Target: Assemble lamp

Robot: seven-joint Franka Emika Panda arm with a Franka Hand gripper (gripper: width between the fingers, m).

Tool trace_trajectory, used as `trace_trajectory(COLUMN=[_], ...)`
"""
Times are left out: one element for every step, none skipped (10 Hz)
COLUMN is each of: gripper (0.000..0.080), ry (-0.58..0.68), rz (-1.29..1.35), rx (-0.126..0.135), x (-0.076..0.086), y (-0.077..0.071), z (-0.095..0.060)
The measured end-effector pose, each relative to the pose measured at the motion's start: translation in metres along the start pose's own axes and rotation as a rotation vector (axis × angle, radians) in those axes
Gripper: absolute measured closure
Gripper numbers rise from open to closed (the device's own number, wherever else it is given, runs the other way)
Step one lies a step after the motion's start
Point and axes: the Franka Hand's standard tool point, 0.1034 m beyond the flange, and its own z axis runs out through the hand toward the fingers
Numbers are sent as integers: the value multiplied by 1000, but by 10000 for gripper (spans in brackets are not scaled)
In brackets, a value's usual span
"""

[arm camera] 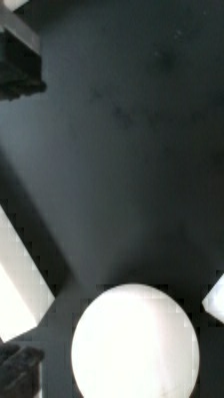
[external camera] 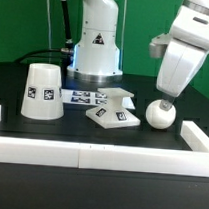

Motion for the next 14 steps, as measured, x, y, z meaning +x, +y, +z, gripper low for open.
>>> trace_trajectory(gripper=[100, 100, 100, 100, 100, 100, 100, 100, 100, 100, 100, 100, 100, 100], ry=[0, 0, 1, 1, 1, 2, 9, 34, 63, 85, 112, 115, 113, 113], rz=[0, 0, 0, 1, 1, 1, 7, 18, 24, 36, 20, 13, 22, 20], rx=[-1, -1, 0, 1, 1, 0, -9, -30, -57, -73, -82, -66, -66, -65], x=[0, 0, 0, 0, 0, -1, -12, -22, -35, -52, -64, -76, -75, -74], y=[0, 0, 0, 0, 0, 0, -4, -12, -21, -32, -36, -40, -39, -40], z=[0, 0, 0, 0, 0, 0, -2, -6, -10, -10, -9, -3, -3, -2])
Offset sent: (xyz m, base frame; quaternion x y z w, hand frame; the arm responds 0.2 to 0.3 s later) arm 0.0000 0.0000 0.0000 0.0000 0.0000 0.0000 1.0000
